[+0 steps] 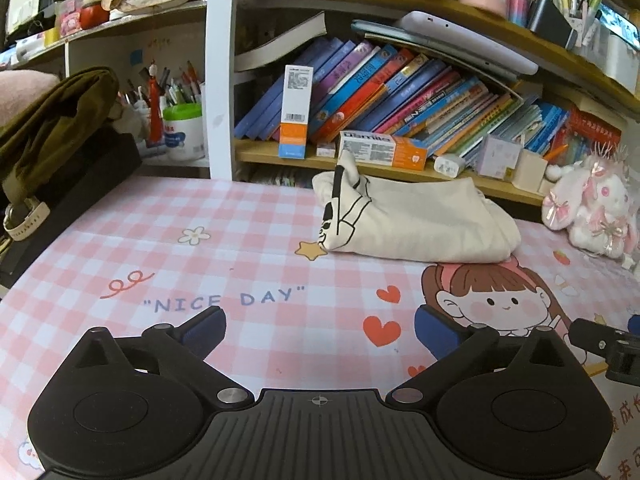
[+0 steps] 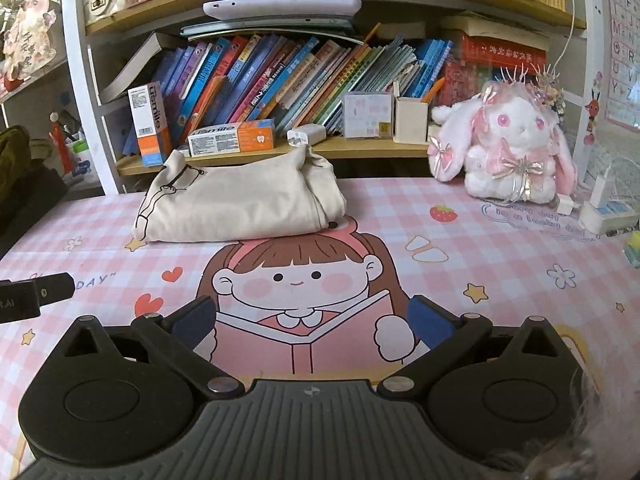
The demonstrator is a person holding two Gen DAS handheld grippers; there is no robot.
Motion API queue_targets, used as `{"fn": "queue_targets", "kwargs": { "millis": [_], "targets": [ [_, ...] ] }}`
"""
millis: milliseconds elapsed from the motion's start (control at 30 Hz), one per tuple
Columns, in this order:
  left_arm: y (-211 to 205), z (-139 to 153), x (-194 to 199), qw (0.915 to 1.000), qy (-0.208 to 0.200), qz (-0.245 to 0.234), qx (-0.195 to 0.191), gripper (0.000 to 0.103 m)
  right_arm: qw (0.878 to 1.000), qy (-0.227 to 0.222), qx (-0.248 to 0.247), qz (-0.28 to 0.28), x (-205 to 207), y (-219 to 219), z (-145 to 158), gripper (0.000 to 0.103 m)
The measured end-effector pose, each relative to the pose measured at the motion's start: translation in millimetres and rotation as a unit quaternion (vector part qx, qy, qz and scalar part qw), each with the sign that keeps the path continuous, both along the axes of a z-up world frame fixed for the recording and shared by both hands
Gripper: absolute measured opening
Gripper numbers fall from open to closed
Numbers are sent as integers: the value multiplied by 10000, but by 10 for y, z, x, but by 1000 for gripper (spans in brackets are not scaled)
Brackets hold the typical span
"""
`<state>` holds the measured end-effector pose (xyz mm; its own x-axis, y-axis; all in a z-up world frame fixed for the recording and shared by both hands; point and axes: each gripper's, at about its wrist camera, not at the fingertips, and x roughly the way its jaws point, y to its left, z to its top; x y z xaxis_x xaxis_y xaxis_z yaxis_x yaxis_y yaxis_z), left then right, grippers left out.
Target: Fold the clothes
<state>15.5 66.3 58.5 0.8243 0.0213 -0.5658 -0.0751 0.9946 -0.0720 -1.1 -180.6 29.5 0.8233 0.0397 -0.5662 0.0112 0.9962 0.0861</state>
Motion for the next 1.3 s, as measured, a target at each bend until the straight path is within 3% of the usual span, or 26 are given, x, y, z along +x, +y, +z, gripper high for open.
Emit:
{"fn": "queue_targets", "kwargs": {
  "millis": [1300],
  "targets": [
    [-24, 15, -83, 9996, 13, -279, -43, 102, 10000, 13, -38, 85, -116, 146, 35, 103]
  ]
}}
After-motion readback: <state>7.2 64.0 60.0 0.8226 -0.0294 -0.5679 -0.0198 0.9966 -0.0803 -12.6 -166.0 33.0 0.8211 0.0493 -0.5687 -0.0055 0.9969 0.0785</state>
